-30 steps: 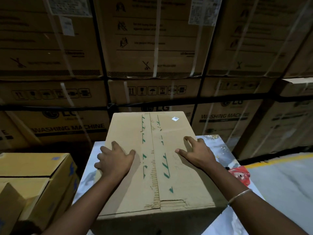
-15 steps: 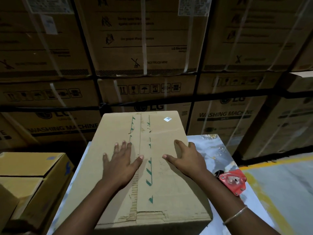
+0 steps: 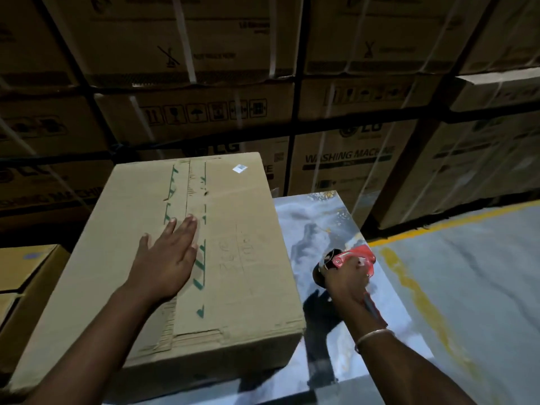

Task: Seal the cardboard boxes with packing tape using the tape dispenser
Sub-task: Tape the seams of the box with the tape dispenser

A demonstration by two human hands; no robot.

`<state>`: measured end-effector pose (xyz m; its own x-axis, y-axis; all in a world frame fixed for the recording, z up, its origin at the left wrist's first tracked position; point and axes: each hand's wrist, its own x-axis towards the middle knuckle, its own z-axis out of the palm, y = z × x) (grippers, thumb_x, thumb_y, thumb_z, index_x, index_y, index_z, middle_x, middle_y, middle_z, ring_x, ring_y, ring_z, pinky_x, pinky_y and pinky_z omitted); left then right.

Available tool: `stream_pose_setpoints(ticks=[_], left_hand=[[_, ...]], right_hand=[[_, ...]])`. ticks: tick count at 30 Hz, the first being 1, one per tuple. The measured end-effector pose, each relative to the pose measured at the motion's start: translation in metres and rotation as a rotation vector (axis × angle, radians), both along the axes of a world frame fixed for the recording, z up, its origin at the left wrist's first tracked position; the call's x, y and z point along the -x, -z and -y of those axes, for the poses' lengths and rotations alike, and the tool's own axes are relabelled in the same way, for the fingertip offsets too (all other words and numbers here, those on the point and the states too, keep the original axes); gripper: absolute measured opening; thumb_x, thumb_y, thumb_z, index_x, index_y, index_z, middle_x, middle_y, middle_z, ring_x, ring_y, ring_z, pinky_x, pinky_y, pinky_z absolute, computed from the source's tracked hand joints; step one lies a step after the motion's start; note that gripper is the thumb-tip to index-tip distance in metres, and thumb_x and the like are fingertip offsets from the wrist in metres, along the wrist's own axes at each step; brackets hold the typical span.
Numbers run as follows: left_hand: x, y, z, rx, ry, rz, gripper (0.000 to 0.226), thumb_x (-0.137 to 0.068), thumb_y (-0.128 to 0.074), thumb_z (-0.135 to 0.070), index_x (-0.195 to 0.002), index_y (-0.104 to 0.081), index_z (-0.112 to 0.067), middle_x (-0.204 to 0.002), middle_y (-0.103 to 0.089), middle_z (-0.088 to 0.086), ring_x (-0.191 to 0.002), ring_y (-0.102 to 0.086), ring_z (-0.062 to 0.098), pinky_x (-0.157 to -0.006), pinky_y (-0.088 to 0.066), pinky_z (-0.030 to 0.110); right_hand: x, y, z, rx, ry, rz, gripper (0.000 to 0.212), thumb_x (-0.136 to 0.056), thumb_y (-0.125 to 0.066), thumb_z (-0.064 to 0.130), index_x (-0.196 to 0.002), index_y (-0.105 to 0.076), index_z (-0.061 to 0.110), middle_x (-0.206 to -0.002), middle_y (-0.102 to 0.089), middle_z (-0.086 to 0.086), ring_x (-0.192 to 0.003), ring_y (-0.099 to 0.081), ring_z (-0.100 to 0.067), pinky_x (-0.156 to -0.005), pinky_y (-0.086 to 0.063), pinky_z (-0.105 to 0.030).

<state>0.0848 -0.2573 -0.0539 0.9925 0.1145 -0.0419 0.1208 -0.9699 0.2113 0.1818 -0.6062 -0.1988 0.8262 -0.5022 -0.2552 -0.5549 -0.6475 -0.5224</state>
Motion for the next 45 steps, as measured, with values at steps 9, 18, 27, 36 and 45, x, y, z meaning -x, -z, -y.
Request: stream_pose_setpoints(ticks=[9, 18, 27, 36, 45], left_hand=[[0.001, 0.002, -0.003, -0.001, 0.012, 0.004, 0.067, -0.094, -0.002, -0.056, -0.159, 0.001, -0.037, -0.161, 0.006, -0.023, -0.151, 0.005, 0.004, -0.121, -0.002, 0.052], [0.002, 0.001, 0.0, -0.004, -0.018, -0.009, 0.068, -0.092, -0.001, -0.057, -0.158, 0.001, -0.038, -0.163, 0.004, -0.022, -0.151, 0.005, 0.002, -0.122, -0.001, 0.05], [0.004, -0.005, -0.002, -0.003, 0.042, -0.023, 0.065, -0.096, -0.001, -0.056, -0.158, 0.006, -0.039, -0.164, 0.003, -0.021, -0.153, 0.003, 0.007, -0.121, -0.002, 0.051], [-0.005, -0.012, -0.023, -0.003, 0.217, -0.062, 0.059, -0.105, -0.019, -0.049, -0.159, 0.001, -0.036, -0.165, 0.001, -0.019, -0.152, 0.006, 0.006, -0.123, 0.005, 0.046], [-0.015, -0.008, -0.044, -0.015, 0.348, -0.018, 0.069, -0.098, -0.013, -0.066, -0.159, -0.007, -0.035, -0.166, -0.005, -0.018, -0.153, -0.006, 0.01, -0.121, -0.012, 0.043]], right_hand=[[0.012, 0.045, 0.037, 0.084, 0.062, -0.086, 0.107, -0.074, -0.084, 0.048, -0.149, -0.021, 0.004, -0.131, -0.056, -0.021, -0.12, -0.057, -0.042, -0.097, -0.042, -0.052], [0.003, 0.047, 0.048, 0.0, 0.154, -0.129, 0.033, -0.087, -0.073, 0.038, -0.106, -0.067, 0.013, -0.109, -0.068, -0.01, -0.107, -0.066, -0.035, -0.092, -0.049, -0.041], [0.003, 0.027, 0.021, -0.134, -0.031, -0.064, 0.055, -0.102, -0.048, 0.051, -0.114, -0.065, 0.0, -0.115, -0.069, -0.025, -0.111, -0.064, -0.041, -0.08, -0.046, -0.04], [-0.019, -0.08, -0.046, -0.565, -0.057, 0.361, 0.062, -0.092, -0.048, 0.072, -0.073, -0.055, 0.013, -0.065, -0.058, -0.014, -0.062, -0.06, -0.036, -0.063, -0.053, -0.049], [-0.002, -0.216, -0.121, -0.942, -0.252, 0.483, 0.051, -0.102, -0.053, 0.047, -0.077, -0.054, 0.003, -0.059, -0.052, -0.012, -0.044, -0.047, -0.022, -0.042, -0.039, -0.026]])
